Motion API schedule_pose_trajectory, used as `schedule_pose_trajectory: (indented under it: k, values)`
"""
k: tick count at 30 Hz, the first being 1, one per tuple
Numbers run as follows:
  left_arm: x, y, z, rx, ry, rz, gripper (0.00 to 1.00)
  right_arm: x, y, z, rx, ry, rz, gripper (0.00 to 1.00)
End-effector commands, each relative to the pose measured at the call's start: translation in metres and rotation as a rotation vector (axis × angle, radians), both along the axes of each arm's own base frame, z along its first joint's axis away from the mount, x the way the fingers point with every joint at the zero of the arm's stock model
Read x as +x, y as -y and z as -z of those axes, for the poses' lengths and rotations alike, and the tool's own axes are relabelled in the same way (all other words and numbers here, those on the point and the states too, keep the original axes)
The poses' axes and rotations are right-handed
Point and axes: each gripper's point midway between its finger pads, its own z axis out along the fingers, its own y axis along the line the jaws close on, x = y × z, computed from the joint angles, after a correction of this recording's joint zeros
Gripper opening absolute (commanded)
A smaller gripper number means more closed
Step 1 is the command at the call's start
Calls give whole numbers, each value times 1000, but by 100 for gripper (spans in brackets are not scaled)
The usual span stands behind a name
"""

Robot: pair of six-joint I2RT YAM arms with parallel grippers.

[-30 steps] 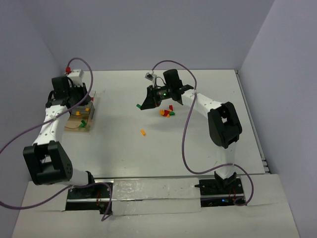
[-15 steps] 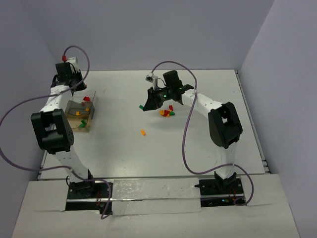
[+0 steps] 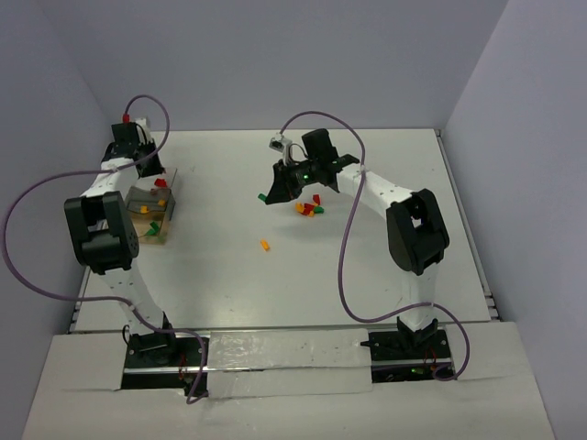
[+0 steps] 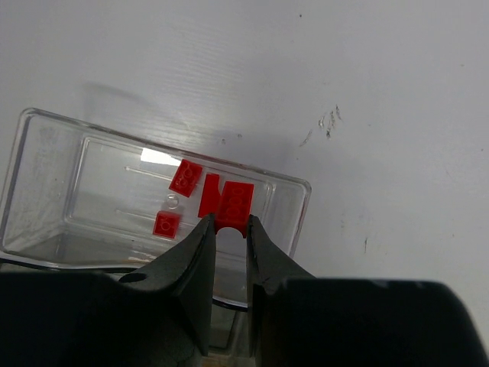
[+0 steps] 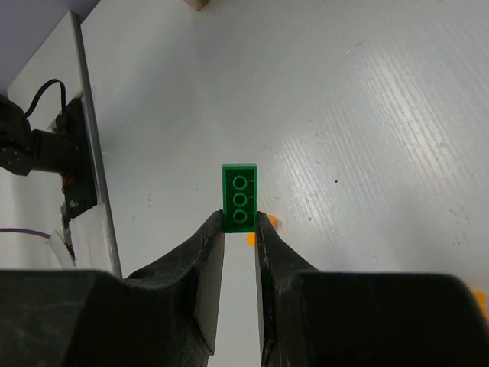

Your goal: Sort the legos into containers by color

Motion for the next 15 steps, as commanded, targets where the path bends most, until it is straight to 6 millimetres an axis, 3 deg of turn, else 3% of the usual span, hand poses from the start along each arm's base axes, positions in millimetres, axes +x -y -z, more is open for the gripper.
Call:
schedule_pose_trajectory:
  k: [1, 3, 6, 7, 9, 10, 11, 15]
  values:
    - [7, 0, -11, -10, 16, -4, 24, 5, -5, -40, 36, 103, -5, 0]
    - [4, 0, -11, -9, 8, 5, 27, 6, -5, -41, 36, 110, -4, 0]
    - [-1, 2, -16, -14, 14, 23, 41, 7, -5, -41, 35, 108, -2, 0]
    - [-4, 5, -23, -29, 37, 41, 50, 7, -5, -42, 36, 112, 0, 0]
    - [-7, 3, -32, -33, 59, 39, 55, 8, -5, -44, 36, 116, 4, 0]
    - [-7, 3, -47, -39, 101, 51, 58, 9, -5, -46, 37, 122, 6, 0]
    - [-5, 3, -50, -44, 113, 61, 58, 8, -5, -46, 37, 121, 5, 0]
    - [-10, 17, -129, -64, 276, 204, 60, 8, -7, -55, 45, 142, 2, 0]
